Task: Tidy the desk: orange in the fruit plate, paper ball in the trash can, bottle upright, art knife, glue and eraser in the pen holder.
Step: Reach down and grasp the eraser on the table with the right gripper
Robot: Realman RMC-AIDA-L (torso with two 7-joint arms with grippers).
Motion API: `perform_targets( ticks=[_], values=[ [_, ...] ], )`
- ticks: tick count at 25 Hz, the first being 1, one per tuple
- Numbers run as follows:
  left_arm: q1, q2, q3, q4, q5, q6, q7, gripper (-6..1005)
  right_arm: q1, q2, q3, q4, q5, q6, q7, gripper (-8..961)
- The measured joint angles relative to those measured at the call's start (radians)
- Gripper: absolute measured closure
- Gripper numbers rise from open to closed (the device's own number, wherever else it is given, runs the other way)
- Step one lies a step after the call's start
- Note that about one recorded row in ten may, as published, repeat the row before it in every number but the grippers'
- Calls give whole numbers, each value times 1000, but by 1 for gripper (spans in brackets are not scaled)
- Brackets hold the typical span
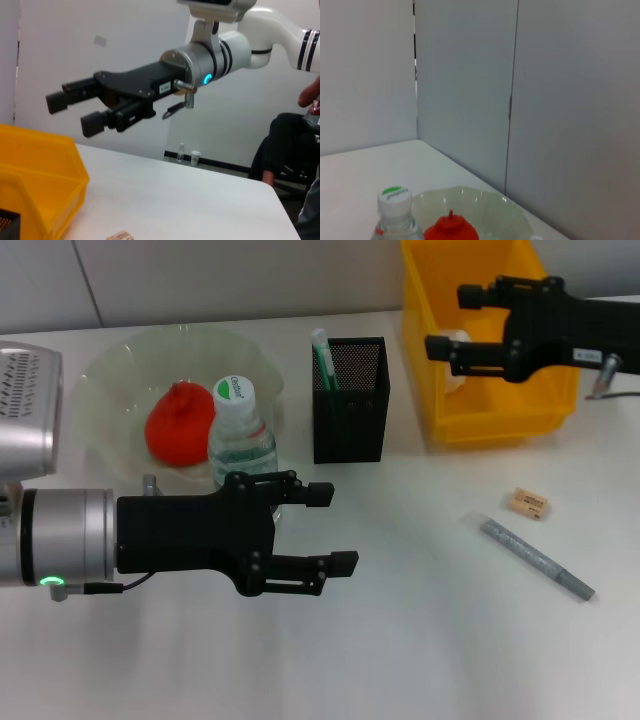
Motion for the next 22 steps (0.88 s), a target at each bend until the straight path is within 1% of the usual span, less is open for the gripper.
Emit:
perform_targets(
  ticks=[3, 6, 8, 9, 13, 20, 22],
  values=[
    [3, 1, -1, 0, -12, 16, 19, 198, -45, 1, -1, -35, -9, -20, 11, 197],
    [5, 1, -2, 0, -20, 27, 30, 197, -61, 2, -1, -48, -25, -33, 25, 197],
    [6, 1, -2, -1, -23, 29, 31, 197, -80, 2, -2, -70, -68, -52, 59, 198],
    [6, 1, -2, -1, -23, 29, 31, 197, -80, 2, -2, -70, -68, -52, 59, 198],
    [6, 1, 1, -1, -23, 29, 31, 197, -96, 4, 0, -105, -157, -58, 146, 198],
    [13, 0, 1, -1, -23, 22, 31, 197, -118, 7, -2, -157, -218, -69, 251, 198],
    [14, 0, -1, -1, -23, 22, 31, 197, -119, 7, 0, -176, -238, -96, 302, 198]
  ],
)
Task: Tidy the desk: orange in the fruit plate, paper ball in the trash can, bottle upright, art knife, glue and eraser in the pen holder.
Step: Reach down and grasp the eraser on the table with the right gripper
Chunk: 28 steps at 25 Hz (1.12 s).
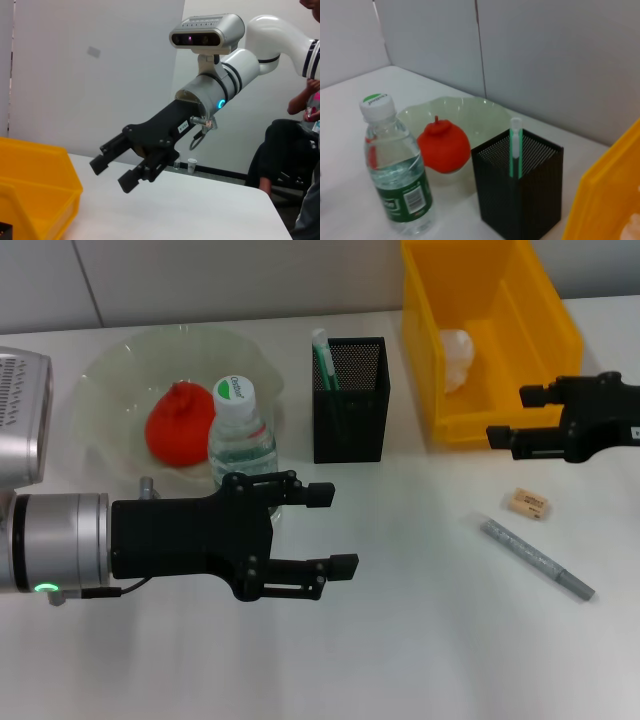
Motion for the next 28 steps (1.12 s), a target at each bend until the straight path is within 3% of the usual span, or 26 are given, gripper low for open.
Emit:
perform_targets(
  ticks=[5, 10, 16, 28],
  values=[
    [1, 0, -1, 0, 0, 0, 0, 197, -11, 0, 4, -50, -27, -42, 95, 199],
    [2, -1, -1, 0, 0, -2, 0, 197, -1, 0, -1, -115, -163, -82, 201, 199],
    [-1, -2, 8, -2, -4, -5, 0, 197, 52, -6, -2, -167, -313, -187, 296, 199],
    [-8, -1, 10, -50, -30, -15, 38, 197, 165, -7, -1, -165, -536, -245, 379, 200]
  ],
)
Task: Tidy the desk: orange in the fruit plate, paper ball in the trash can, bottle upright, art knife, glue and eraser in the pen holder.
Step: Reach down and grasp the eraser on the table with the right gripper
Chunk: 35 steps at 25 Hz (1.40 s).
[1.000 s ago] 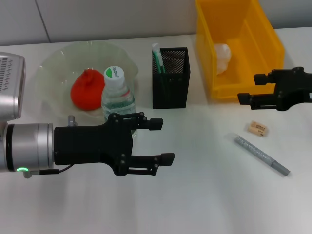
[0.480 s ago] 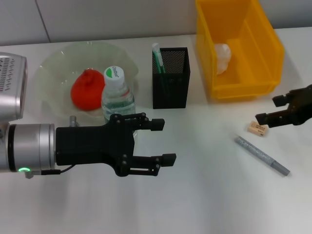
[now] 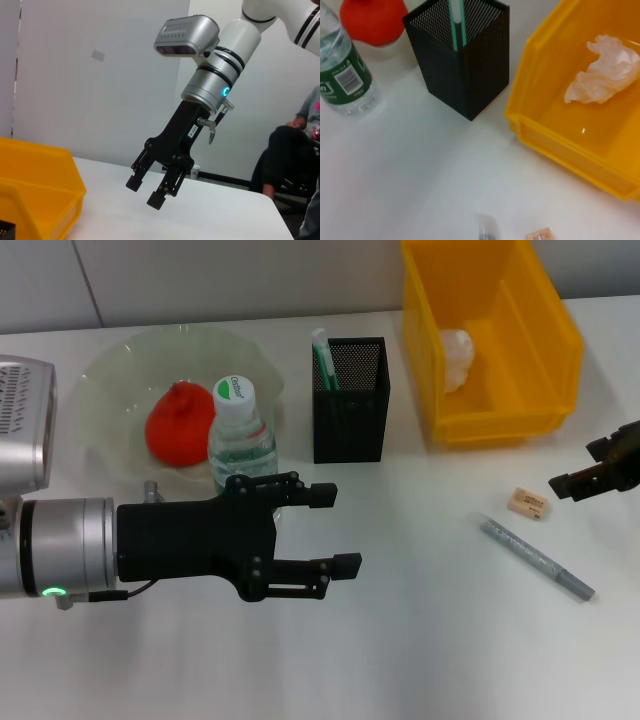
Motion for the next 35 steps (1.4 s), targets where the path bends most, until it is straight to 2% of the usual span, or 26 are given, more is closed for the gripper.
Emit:
perform_targets(
  ticks=[4, 7, 8, 9, 13, 20, 29, 35],
  values=[
    [1, 0, 1, -3, -4, 0, 1, 197, 49, -7, 7, 34, -34, -16, 0, 200],
    [1, 0, 1, -3, -4, 2, 1, 197, 90, -26, 8, 87, -47, -24, 0, 200],
    [1, 0, 1, -3, -5, 1, 2, 197, 123, -42, 12, 142, -58, -30, 0, 201],
    [1, 0, 1, -3, -5, 1, 2, 197, 123, -42, 12, 142, -58, -30, 0, 201],
    [5, 0, 1, -3, -5, 4, 2, 197, 176, -71, 15, 234, -99, -26, 1, 201],
    [9, 0, 1, -3, -5, 5, 4, 197, 206, -69, 9, 254, -184, -20, 7, 202],
    [8, 0, 2, -3, -5, 9, 4, 197, 271, -74, 2, 345, -220, -16, 7, 203],
    [8, 0, 2, -2, -5, 12, 4, 197, 306, -76, -10, 436, -230, 50, 2, 204]
  ],
)
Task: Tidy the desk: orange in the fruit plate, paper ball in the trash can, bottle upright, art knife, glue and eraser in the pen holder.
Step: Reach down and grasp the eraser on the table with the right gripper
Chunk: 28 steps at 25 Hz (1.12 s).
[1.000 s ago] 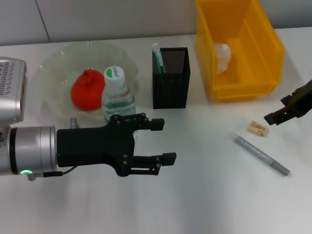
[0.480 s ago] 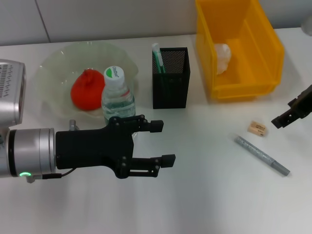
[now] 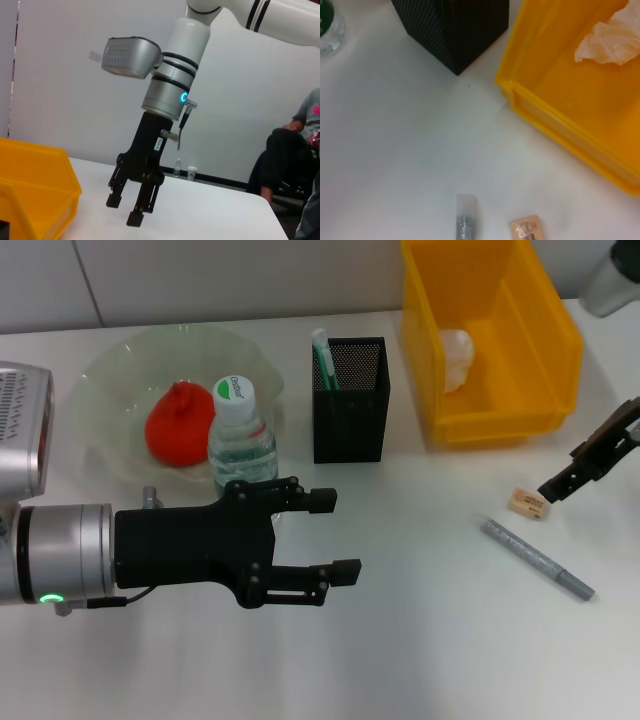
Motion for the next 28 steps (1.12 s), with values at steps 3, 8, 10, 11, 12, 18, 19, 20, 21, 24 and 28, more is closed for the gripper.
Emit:
perform_targets(
  ticks=[3, 8, 10, 11, 12, 18, 19, 20, 21, 24, 28],
  values=[
    [0, 0, 0, -1, 0, 0, 0, 197, 7, 1, -36, 29, -3, 39, -1, 204],
    [-2, 0, 0, -1, 0, 1, 0, 197, 37, 3, -54, 98, -6, 68, -9, 205],
    [-2, 0, 0, -1, 0, 1, 0, 197, 44, 2, -54, 116, -7, 77, -11, 205],
    [-2, 0, 0, -1, 0, 1, 0, 197, 55, 2, -59, 145, -11, 95, -14, 205],
    [-2, 0, 0, -1, 0, 1, 0, 197, 55, 2, -59, 145, -11, 95, -14, 205],
    [0, 0, 0, -1, 0, 0, 0, 197, 69, 3, -77, 179, -15, 116, -15, 206],
    [0, 0, 0, -1, 0, 0, 0, 197, 69, 5, -79, 180, -17, 118, -15, 206],
    [0, 0, 0, -1, 0, 0, 0, 197, 70, 6, -79, 180, -18, 121, -15, 206],
    [0, 0, 0, -1, 0, 0, 0, 197, 70, 7, -79, 181, -19, 123, -15, 206],
    [0, 0, 0, -1, 0, 0, 0, 197, 70, 8, -80, 190, -21, 125, -14, 207],
    [2, 0, 0, -1, 0, 0, 0, 197, 70, 8, -80, 195, -28, 127, -6, 212]
  ],
)
